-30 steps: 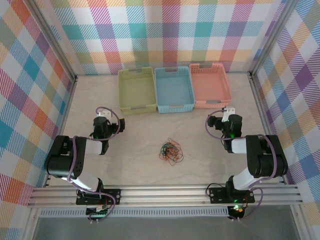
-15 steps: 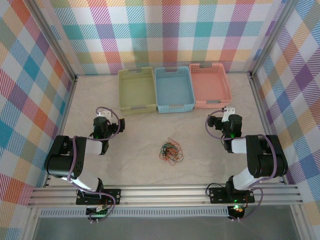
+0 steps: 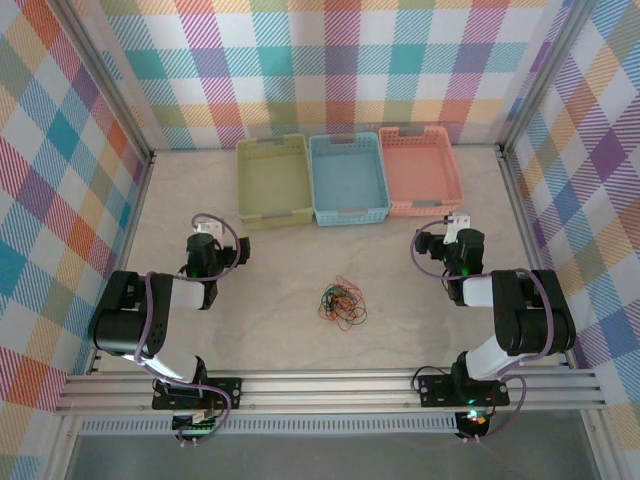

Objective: Untangle the cables

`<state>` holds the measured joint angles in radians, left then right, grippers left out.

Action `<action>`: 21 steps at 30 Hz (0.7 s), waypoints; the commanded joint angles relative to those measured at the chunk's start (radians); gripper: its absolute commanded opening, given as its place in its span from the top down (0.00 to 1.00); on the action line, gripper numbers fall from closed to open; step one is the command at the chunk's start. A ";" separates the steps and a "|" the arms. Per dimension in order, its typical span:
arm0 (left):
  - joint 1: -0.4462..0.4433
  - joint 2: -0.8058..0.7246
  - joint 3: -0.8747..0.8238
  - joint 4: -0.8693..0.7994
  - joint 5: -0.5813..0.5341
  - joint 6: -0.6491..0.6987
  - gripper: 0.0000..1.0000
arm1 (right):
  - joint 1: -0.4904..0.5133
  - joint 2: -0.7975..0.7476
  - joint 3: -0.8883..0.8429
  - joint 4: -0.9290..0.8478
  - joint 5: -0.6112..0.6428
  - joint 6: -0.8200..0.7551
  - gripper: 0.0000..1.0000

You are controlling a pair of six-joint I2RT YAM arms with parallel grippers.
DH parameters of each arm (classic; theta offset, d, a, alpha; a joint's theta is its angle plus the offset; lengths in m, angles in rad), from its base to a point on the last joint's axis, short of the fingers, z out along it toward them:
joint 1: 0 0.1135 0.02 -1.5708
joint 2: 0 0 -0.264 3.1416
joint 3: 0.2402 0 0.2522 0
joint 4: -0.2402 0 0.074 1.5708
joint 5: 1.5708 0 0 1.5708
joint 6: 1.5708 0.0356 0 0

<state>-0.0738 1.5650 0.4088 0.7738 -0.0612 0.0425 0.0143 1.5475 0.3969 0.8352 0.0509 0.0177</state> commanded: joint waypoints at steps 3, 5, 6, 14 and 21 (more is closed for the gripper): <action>0.005 -0.002 0.015 0.022 -0.001 0.000 0.00 | 0.007 -0.014 0.008 0.010 -0.016 -0.003 0.00; 0.006 -0.002 0.016 0.021 -0.001 0.000 0.00 | 0.006 -0.012 0.008 0.009 -0.015 -0.002 0.00; 0.006 -0.001 0.016 0.021 0.000 -0.001 0.00 | 0.006 -0.013 0.008 0.010 -0.015 -0.002 0.00; 0.010 -0.002 0.017 0.019 0.011 -0.004 0.00 | 0.007 -0.013 0.008 0.008 -0.018 -0.002 0.00; 0.018 -0.001 0.018 0.018 0.023 -0.008 0.00 | 0.003 -0.012 0.011 0.005 -0.021 0.000 0.00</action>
<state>-0.0731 1.5650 0.4088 0.7734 -0.0597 0.0422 0.0143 1.5475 0.3969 0.8352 0.0494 0.0177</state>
